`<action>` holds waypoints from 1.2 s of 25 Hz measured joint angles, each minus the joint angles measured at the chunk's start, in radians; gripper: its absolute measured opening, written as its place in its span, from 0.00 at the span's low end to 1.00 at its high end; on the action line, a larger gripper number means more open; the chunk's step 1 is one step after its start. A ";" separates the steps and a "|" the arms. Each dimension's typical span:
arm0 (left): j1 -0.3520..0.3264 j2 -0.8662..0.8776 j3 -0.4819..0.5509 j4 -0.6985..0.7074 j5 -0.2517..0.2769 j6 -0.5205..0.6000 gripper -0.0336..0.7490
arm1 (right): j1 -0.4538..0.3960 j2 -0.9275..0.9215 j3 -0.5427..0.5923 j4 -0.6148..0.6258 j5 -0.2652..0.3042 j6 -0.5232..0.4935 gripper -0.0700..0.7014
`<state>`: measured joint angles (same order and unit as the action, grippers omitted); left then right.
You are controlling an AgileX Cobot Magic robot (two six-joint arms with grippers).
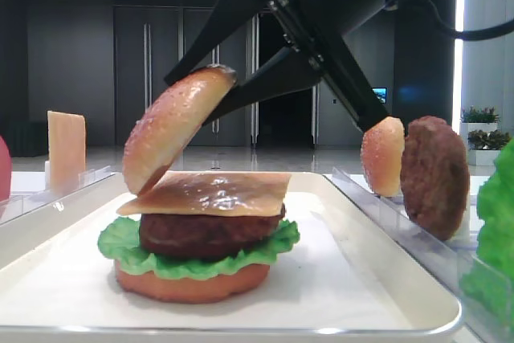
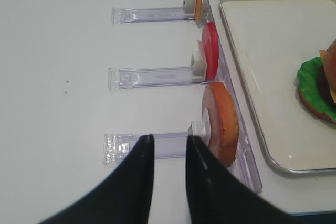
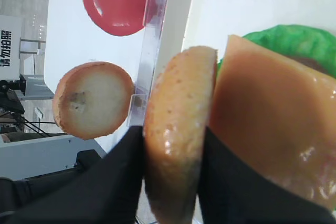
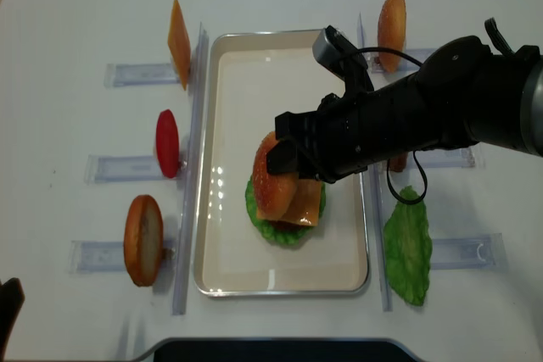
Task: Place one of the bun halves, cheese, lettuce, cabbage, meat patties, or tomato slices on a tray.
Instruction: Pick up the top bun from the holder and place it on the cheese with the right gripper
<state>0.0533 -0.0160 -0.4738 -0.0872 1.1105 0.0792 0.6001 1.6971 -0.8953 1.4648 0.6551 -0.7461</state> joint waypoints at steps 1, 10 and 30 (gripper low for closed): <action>0.000 0.000 0.000 0.000 0.000 0.000 0.25 | -0.001 0.000 0.000 0.000 0.000 0.000 0.41; 0.000 0.000 0.000 0.000 0.000 0.000 0.25 | -0.001 0.000 0.000 -0.003 0.000 -0.001 0.41; 0.000 0.000 0.000 0.000 0.000 0.000 0.25 | -0.001 0.000 0.000 -0.033 -0.001 0.003 0.55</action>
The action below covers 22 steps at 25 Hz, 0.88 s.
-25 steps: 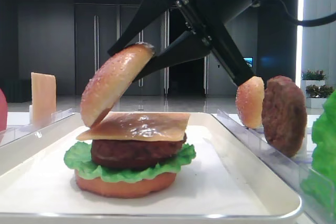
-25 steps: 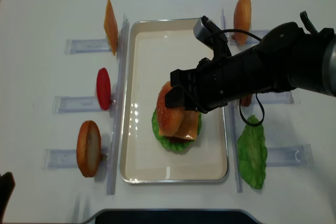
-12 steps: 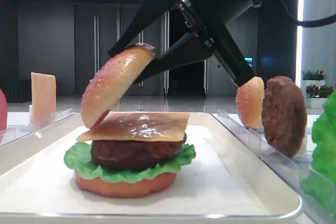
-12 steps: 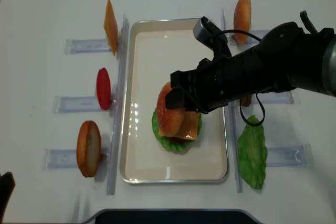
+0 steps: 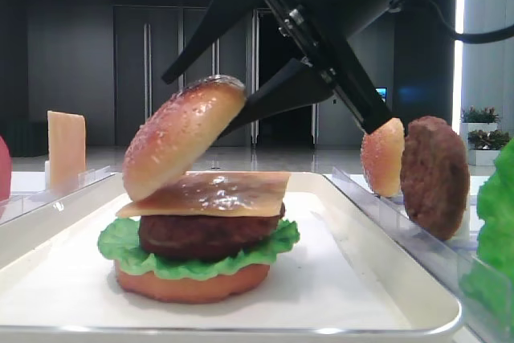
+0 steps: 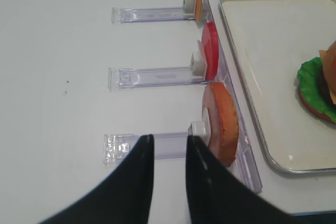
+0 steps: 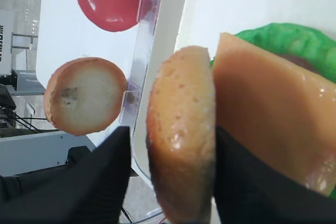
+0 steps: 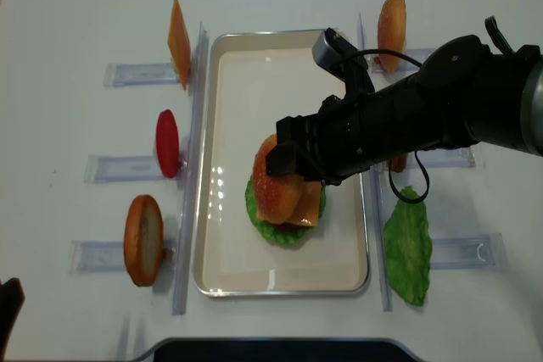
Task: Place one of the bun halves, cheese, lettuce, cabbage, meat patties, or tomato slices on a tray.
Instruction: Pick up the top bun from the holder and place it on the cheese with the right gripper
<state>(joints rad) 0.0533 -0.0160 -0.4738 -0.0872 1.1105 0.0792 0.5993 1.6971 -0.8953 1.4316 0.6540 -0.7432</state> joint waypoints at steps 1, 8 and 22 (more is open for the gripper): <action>0.000 0.000 0.000 0.000 0.000 0.000 0.25 | 0.000 0.000 0.000 0.000 -0.001 0.000 0.56; 0.000 0.000 0.000 0.000 0.000 0.000 0.25 | 0.000 0.000 0.000 0.000 -0.011 0.001 0.72; 0.000 0.000 0.000 0.000 0.000 0.000 0.25 | 0.010 0.000 0.000 -0.122 -0.082 0.081 0.83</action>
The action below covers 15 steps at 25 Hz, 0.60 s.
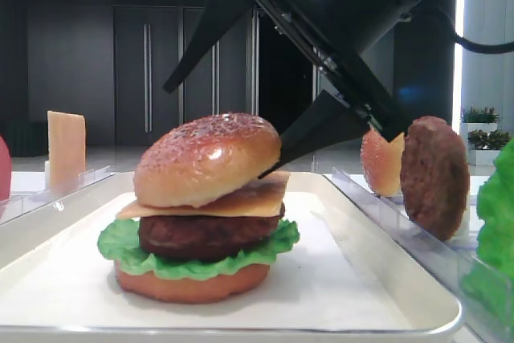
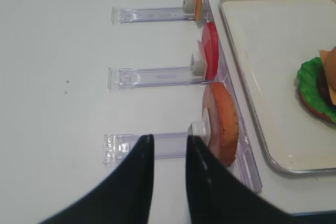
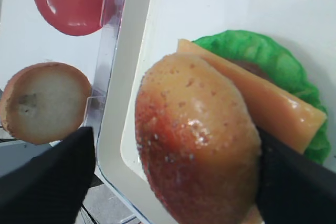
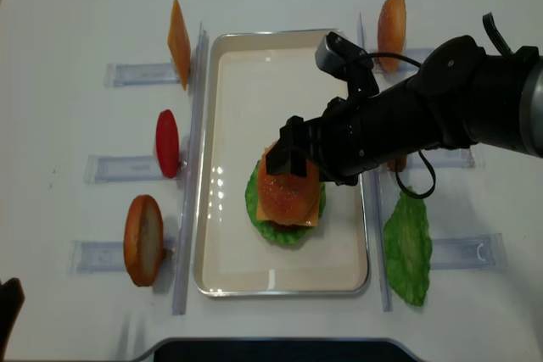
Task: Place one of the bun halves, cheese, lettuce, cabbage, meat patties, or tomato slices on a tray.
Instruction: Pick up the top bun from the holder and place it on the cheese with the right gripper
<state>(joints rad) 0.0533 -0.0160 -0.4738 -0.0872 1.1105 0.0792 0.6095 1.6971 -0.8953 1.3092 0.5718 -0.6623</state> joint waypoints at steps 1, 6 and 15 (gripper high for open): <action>0.000 0.000 0.000 0.000 0.000 0.000 0.25 | 0.004 0.000 0.000 -0.002 -0.004 0.000 0.83; 0.000 0.000 0.000 0.000 0.000 0.000 0.25 | 0.009 0.000 -0.016 -0.008 -0.015 0.003 0.83; 0.000 0.000 0.000 0.000 0.000 0.000 0.25 | 0.025 0.000 -0.030 -0.090 -0.033 0.049 0.83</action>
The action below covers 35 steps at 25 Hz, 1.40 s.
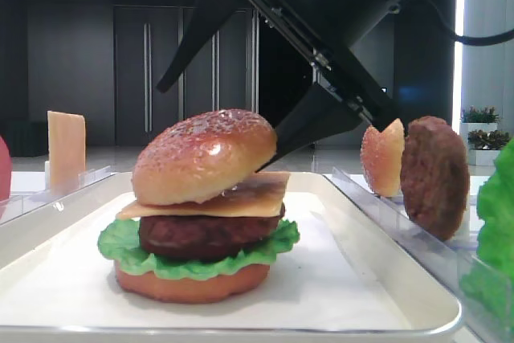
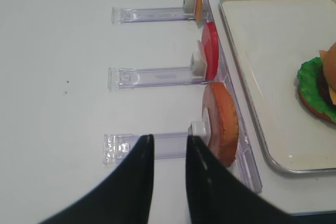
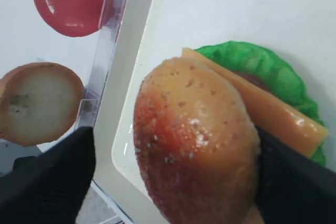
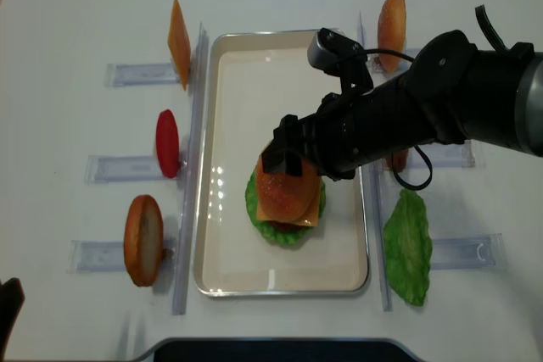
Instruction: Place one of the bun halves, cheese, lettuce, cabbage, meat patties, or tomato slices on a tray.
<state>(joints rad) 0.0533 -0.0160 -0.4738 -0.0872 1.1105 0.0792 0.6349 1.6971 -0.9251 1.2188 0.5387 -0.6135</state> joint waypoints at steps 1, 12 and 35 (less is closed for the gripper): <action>0.000 0.000 0.000 0.000 0.000 0.000 0.25 | 0.004 0.000 0.000 -0.005 -0.006 0.004 0.83; 0.000 0.000 0.000 0.000 0.000 0.000 0.25 | 0.006 0.000 0.000 -0.082 -0.061 0.023 0.83; 0.000 0.000 0.000 0.000 0.000 0.000 0.25 | 0.006 -0.064 -0.054 -0.414 -0.031 0.299 0.84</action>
<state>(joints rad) 0.0533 -0.0160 -0.4738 -0.0872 1.1105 0.0792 0.6406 1.6336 -0.9789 0.8049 0.5072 -0.3150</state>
